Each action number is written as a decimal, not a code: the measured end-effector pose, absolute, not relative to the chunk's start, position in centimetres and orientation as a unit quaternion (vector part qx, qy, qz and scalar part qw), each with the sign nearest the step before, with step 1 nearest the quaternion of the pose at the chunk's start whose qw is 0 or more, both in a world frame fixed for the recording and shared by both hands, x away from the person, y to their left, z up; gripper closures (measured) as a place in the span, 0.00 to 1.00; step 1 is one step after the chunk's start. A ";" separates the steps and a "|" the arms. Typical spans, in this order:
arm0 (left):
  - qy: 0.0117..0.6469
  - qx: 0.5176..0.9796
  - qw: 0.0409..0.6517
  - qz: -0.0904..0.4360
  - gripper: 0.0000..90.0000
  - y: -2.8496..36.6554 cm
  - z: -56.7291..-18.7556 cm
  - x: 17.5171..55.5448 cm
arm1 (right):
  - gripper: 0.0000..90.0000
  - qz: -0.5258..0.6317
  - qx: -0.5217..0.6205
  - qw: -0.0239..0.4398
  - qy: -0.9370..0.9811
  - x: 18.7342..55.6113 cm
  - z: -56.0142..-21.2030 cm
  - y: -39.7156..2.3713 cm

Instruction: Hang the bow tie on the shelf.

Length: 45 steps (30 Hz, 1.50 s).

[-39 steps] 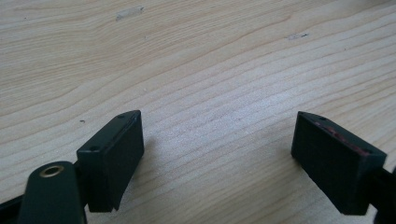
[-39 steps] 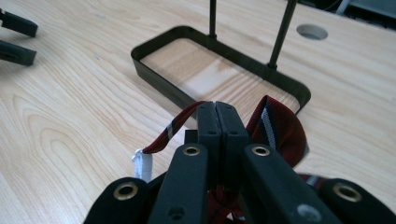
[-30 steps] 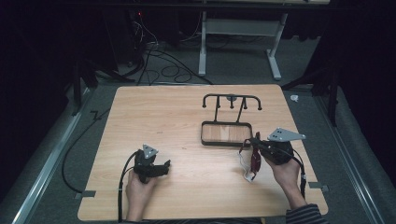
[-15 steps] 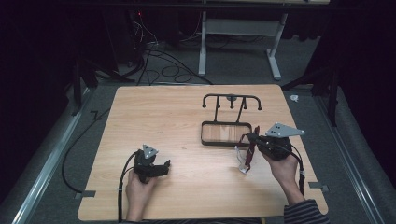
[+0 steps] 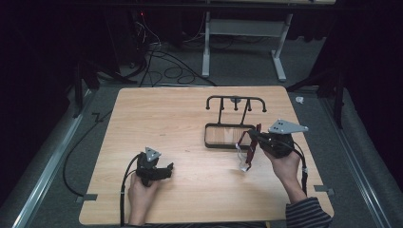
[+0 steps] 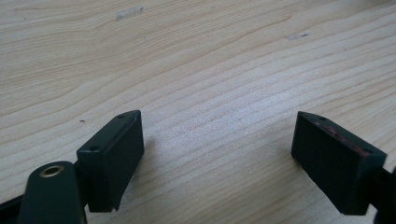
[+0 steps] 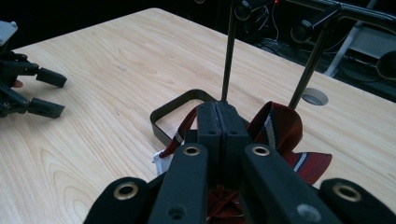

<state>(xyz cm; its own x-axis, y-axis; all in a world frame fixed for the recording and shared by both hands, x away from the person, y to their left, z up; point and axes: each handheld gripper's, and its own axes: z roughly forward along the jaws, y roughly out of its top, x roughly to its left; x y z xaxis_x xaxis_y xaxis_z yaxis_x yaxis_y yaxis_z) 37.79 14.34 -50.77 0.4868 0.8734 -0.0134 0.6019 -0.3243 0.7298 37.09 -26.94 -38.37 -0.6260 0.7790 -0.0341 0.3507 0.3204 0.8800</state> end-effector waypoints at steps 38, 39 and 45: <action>0.467 0.790 0.346 0.196 0.19 14.3 -50.8 37.8 | 1.00 0.466 0.381 0.233 0.764 40.8 -37.1 -25.6; 0.467 0.790 0.346 0.196 0.19 14.3 -50.8 37.8 | 1.00 0.466 0.381 0.233 0.764 40.8 -37.1 -25.6; 0.467 0.790 0.346 0.196 0.19 14.3 -50.8 37.8 | 1.00 0.467 0.386 0.233 0.761 41.6 -36.7 -25.1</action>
